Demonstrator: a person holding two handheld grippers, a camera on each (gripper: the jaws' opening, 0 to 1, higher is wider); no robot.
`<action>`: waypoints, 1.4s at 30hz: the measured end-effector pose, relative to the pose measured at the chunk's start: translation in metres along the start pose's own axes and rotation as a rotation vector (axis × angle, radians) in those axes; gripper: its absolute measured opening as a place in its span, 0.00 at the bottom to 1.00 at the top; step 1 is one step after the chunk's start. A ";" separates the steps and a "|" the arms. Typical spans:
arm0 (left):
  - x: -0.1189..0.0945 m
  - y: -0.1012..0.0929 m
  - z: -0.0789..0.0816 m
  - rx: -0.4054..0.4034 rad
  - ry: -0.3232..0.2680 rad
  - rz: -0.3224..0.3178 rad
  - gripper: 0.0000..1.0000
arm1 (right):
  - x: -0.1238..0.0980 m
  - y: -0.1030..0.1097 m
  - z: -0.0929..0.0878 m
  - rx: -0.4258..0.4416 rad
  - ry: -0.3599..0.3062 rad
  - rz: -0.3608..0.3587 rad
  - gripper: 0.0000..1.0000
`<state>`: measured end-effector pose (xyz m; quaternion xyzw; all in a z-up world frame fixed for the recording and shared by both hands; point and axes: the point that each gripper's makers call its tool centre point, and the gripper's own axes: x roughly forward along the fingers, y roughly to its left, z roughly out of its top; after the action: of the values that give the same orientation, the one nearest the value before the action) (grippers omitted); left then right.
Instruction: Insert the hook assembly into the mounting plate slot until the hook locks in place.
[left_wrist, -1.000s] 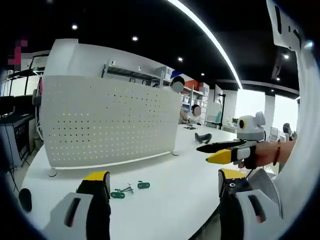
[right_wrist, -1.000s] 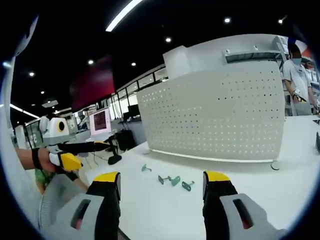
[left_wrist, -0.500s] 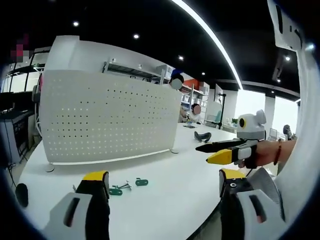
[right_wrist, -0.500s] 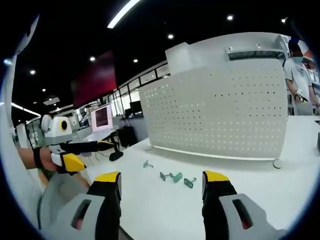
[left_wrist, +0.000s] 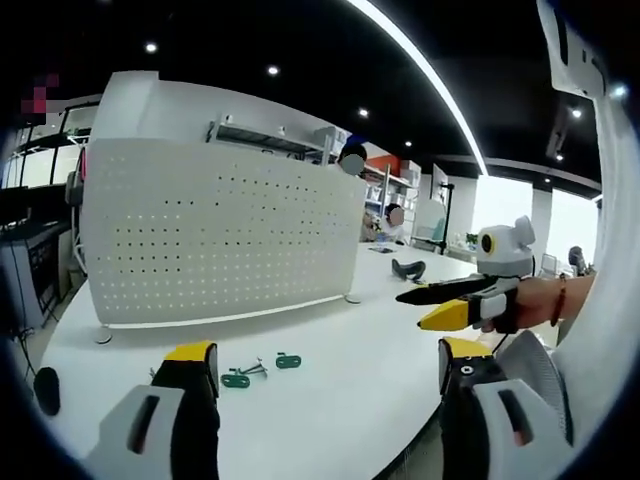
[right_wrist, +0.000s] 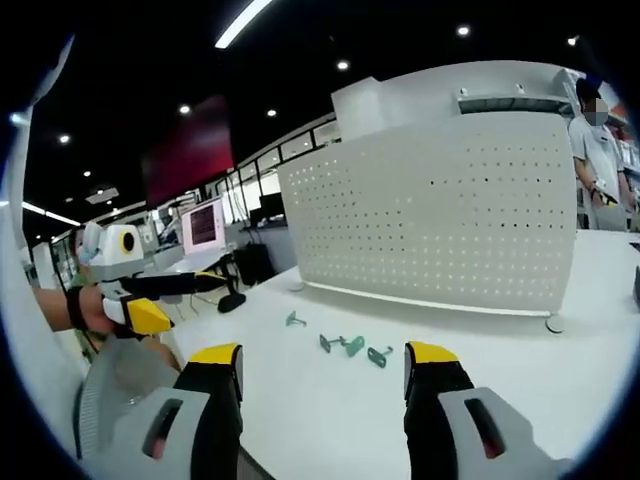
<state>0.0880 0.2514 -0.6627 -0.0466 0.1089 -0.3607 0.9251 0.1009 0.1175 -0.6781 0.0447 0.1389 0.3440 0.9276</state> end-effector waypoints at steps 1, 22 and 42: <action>0.000 0.000 0.000 -0.001 0.000 0.000 0.93 | 0.000 0.000 0.000 0.002 -0.002 0.000 0.66; -0.007 -0.010 0.001 0.035 0.024 -0.015 0.93 | -0.007 0.005 0.003 0.023 -0.041 -0.009 0.65; 0.004 -0.010 -0.012 0.002 0.067 -0.008 0.89 | -0.012 0.002 -0.012 0.030 0.008 -0.018 0.62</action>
<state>0.0814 0.2416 -0.6736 -0.0341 0.1395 -0.3659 0.9195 0.0879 0.1110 -0.6869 0.0558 0.1482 0.3337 0.9293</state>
